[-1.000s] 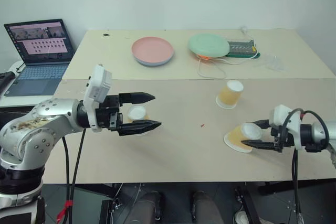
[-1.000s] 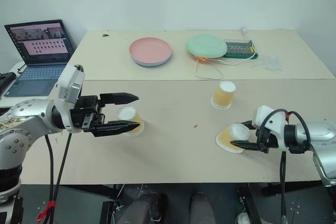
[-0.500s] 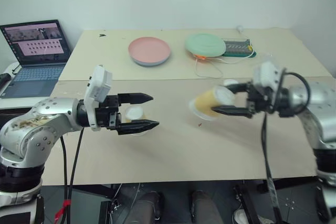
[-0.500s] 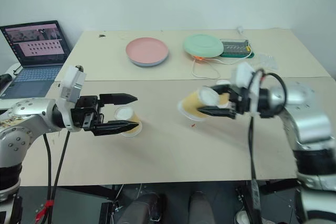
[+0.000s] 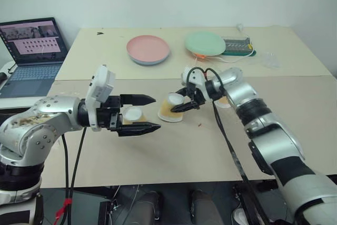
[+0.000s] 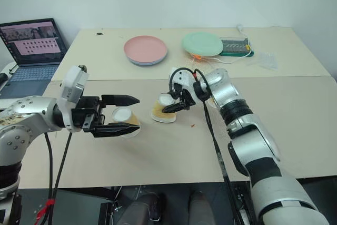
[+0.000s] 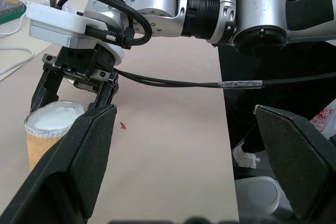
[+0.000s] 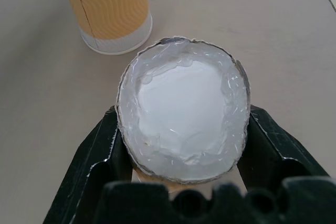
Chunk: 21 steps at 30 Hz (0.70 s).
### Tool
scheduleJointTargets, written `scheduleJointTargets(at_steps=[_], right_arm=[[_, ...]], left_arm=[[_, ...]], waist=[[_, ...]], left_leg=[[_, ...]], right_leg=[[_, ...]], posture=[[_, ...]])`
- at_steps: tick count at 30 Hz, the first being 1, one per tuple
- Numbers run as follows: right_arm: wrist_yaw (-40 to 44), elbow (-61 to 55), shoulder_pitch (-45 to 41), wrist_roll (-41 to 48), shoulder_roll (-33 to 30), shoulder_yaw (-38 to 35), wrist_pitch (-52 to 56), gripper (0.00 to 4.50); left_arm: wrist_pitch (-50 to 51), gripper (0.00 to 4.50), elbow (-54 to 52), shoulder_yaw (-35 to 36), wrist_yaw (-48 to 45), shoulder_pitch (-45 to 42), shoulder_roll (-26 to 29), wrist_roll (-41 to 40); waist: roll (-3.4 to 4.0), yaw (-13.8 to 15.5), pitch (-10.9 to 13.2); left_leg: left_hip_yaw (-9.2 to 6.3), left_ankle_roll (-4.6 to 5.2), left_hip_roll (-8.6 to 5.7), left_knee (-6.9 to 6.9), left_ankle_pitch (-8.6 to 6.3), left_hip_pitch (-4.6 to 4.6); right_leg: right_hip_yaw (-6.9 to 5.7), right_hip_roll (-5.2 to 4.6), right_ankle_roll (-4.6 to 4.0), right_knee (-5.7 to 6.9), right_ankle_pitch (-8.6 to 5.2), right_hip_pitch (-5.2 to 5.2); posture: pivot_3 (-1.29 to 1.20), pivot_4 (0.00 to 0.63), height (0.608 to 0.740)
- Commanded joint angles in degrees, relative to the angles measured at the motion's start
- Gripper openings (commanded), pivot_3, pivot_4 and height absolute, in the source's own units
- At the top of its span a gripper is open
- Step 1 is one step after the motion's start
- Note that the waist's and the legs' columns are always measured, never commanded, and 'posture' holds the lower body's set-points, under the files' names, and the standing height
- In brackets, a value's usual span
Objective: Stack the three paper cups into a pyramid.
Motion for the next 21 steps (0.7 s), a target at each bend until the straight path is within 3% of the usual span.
scheduleJointTargets(at_steps=[1, 8, 13, 14, 21], right_arm=[[-0.8, 6.6, -2.99, -3.32, 2.77, -0.45, -5.08, 2.66], [-0.68, 12.08, -4.29, -6.6, 5.14, -1.46, -8.88, 2.66], [-0.08, 12.62, -4.96, -6.97, 5.43, -3.15, -9.09, 4.31], [0.13, 12.71, -5.28, -6.79, 5.31, -3.71, -8.97, 4.47], [5.04, 8.66, -6.33, -5.03, 0.13, -7.97, -7.92, 4.47]], left_arm=[[0.43, 4.5, -2.85, 2.43, 0.76, 0.38, 1.06, -1.85], [1.22, 4.5, -4.43, 4.04, 2.67, 1.84, 1.74, -3.3], [1.24, 4.5, -5.02, 4.33, 3.26, 2.45, 1.44, -3.71], [1.13, 4.5, -4.86, 4.14, 3.32, 2.34, 1.35, -3.61], [0.17, 4.5, -3.8, 2.79, 2.76, 1.57, 0.65, -2.82]], waist=[[0.0, -0.54, 0.0], [0.0, -1.3, -0.01], [0.0, -1.3, 0.0], [0.0, -1.33, 0.0], [0.01, -1.26, 0.0]], left_leg=[[0.0, 0.01, 0.0, 0.0, -0.02, 0.06], [-0.02, 0.01, 0.2, 0.0, -0.25, 0.7], [-0.02, -0.15, 0.26, 0.0, -0.22, 0.71], [-0.02, -0.16, 0.26, 0.0, -0.21, 0.65], [-0.01, -0.19, 0.28, -0.01, -0.24, 0.43]], right_leg=[[0.0, 0.03, -0.02, 0.0, 0.02, 0.01], [0.1, 0.37, -0.19, 0.34, 0.06, 0.26], [0.11, 0.42, -0.36, 0.65, -0.04, 0.13], [0.11, 0.43, -0.36, 0.66, -0.04, 0.09], [0.11, 0.45, -0.44, 0.66, -0.07, 0.02]], posture=[[0.0, 0.15, 0.717], [0.0, 0.15, 0.717], [0.0, 0.15, 0.717], [0.0, 0.15, 0.717], [0.0, 0.15, 0.717]])
